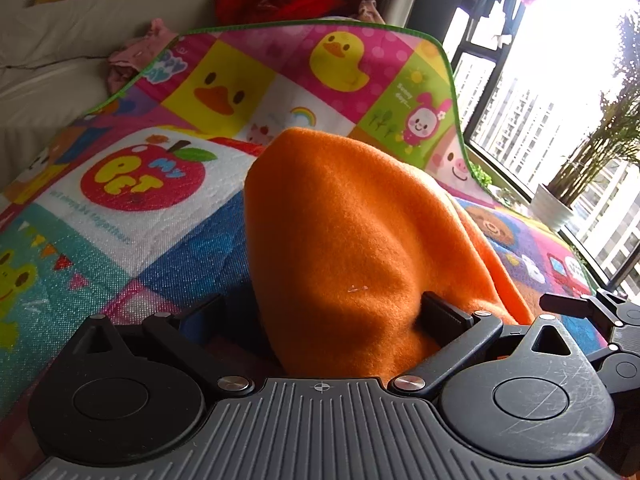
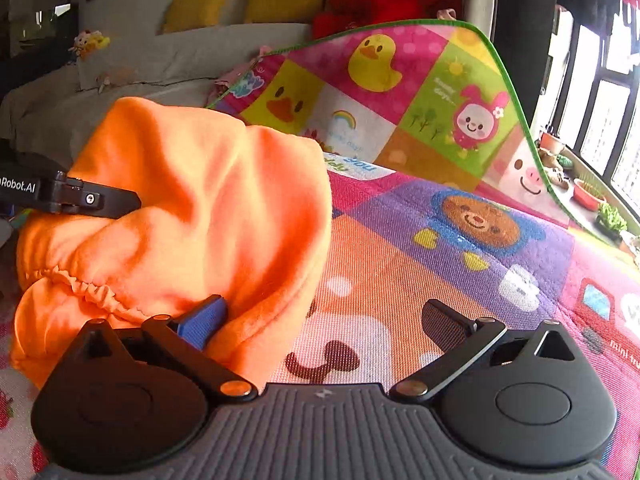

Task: Fold clothes

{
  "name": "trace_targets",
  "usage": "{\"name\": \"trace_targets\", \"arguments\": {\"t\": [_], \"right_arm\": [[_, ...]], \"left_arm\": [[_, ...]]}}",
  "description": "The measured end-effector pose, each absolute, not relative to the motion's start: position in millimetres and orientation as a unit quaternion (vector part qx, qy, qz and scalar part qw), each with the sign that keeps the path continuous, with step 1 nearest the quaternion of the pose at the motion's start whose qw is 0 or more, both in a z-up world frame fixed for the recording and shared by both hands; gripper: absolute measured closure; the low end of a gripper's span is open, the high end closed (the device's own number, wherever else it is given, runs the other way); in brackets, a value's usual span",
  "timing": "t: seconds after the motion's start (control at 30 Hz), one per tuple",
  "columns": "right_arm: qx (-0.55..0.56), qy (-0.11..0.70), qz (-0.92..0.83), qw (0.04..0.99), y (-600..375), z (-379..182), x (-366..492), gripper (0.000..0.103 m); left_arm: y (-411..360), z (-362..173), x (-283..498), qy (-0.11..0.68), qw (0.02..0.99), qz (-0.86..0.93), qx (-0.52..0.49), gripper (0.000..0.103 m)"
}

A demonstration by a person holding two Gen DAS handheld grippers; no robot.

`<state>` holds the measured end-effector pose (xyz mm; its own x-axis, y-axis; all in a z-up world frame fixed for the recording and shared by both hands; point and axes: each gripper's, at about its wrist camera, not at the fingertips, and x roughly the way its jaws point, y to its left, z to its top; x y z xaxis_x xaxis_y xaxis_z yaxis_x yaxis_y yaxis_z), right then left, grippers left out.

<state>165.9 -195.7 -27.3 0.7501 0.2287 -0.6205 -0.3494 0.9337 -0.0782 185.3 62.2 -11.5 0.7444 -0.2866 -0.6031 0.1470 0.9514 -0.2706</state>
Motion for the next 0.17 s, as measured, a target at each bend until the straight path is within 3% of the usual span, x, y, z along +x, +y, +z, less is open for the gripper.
{"name": "trace_targets", "arguments": {"t": [0.17], "right_arm": [[-0.103,0.314,0.156,0.931,-195.0,-28.7,165.5,0.000]], "left_arm": [[63.3,0.0,182.1,0.333,0.931,-0.116,-0.097,0.000]]}}
